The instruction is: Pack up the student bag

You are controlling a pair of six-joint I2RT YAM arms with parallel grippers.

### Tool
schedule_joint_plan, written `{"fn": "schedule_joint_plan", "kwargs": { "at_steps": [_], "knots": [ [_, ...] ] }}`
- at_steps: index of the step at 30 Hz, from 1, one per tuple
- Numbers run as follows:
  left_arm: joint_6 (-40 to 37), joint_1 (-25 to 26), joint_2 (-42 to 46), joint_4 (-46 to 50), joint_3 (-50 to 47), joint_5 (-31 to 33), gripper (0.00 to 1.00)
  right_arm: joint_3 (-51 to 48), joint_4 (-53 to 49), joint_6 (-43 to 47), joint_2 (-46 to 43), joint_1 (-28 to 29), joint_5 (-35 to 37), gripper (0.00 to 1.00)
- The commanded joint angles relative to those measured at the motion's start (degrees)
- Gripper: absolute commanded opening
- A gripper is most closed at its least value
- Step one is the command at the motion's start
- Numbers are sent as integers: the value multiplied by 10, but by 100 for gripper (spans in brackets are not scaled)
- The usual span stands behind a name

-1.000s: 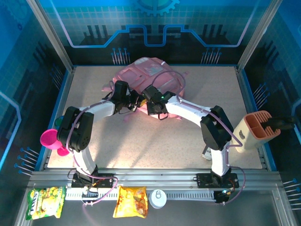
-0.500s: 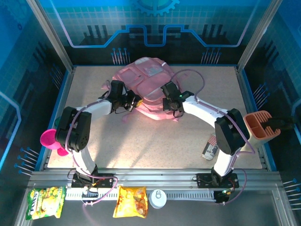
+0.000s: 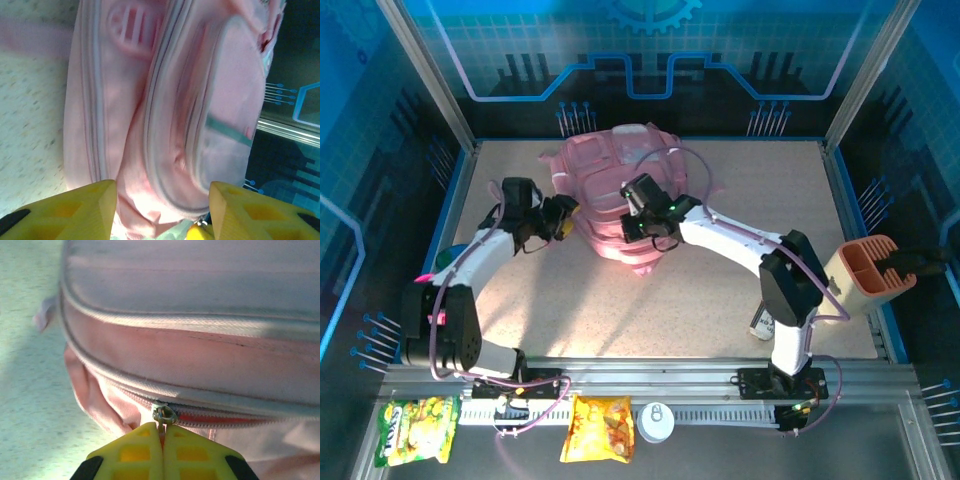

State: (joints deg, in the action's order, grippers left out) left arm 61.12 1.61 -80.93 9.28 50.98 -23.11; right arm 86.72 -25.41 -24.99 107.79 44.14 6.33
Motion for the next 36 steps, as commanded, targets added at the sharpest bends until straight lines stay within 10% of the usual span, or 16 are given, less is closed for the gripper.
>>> {"fn": "schedule_joint_plan", "kwargs": {
  "at_steps": [1, 20, 36],
  "knots": [
    [21, -3, 35, 29, -33, 2, 52, 40, 34, -4, 19, 19, -59, 0],
    [108, 53, -51, -103, -22, -22, 46, 26, 60, -20, 29, 38, -124, 0],
    [38, 45, -92, -57, 13, 5, 1, -137, 13, 13, -63, -39, 47, 0]
  ]
}}
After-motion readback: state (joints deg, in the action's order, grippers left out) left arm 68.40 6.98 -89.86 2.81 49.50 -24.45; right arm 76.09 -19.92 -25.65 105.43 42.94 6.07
